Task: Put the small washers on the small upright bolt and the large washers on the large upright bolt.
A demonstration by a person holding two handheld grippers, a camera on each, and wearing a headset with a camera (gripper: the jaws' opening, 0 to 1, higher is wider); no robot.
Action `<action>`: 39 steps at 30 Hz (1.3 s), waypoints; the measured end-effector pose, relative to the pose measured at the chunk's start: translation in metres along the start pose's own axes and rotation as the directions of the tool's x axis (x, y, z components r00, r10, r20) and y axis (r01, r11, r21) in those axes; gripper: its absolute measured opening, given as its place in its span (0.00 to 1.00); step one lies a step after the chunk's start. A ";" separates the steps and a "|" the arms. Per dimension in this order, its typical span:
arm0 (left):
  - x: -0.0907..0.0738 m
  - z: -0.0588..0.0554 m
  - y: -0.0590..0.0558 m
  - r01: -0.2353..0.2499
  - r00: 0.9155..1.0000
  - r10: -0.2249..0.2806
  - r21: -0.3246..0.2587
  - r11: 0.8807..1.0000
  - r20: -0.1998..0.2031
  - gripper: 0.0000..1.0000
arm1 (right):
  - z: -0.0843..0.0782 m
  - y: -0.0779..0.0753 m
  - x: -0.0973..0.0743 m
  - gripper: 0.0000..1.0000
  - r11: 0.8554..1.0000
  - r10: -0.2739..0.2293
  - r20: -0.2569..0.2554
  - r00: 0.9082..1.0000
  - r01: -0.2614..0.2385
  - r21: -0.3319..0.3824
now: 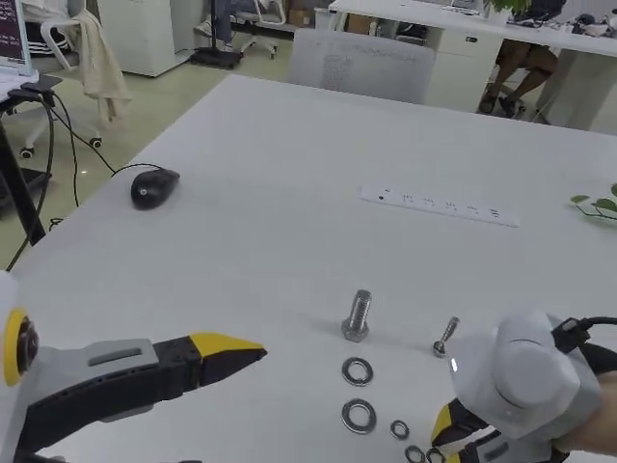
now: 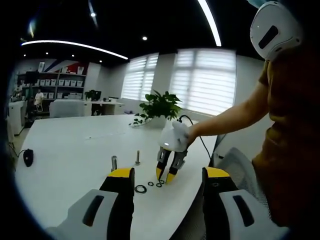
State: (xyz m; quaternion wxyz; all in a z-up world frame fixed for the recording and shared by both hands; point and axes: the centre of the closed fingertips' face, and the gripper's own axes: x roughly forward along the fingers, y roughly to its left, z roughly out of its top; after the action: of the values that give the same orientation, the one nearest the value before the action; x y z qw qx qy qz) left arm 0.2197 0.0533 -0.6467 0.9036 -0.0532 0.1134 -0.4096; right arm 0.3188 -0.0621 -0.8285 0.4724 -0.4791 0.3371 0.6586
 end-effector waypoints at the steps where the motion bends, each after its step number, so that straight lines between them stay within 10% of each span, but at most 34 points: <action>1: 0.000 0.000 0.000 -0.001 1.000 0.001 0.001 1.000 0.002 0.54 | 0.000 -0.001 0.000 0.17 1.000 0.000 0.002 1.000 0.000 0.000; 39: 0.007 -0.002 -0.002 -0.004 1.000 0.004 0.001 1.000 -0.018 0.54 | -0.006 -0.024 -0.022 0.12 0.998 -0.062 -0.007 0.998 0.062 0.002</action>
State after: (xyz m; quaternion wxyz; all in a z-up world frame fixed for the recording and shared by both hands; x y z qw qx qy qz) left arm 0.2227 0.0465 -0.6500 0.9034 -0.0488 0.1217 -0.4083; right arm 0.3449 -0.0659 -0.8095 0.4918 -0.4911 0.3244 0.6417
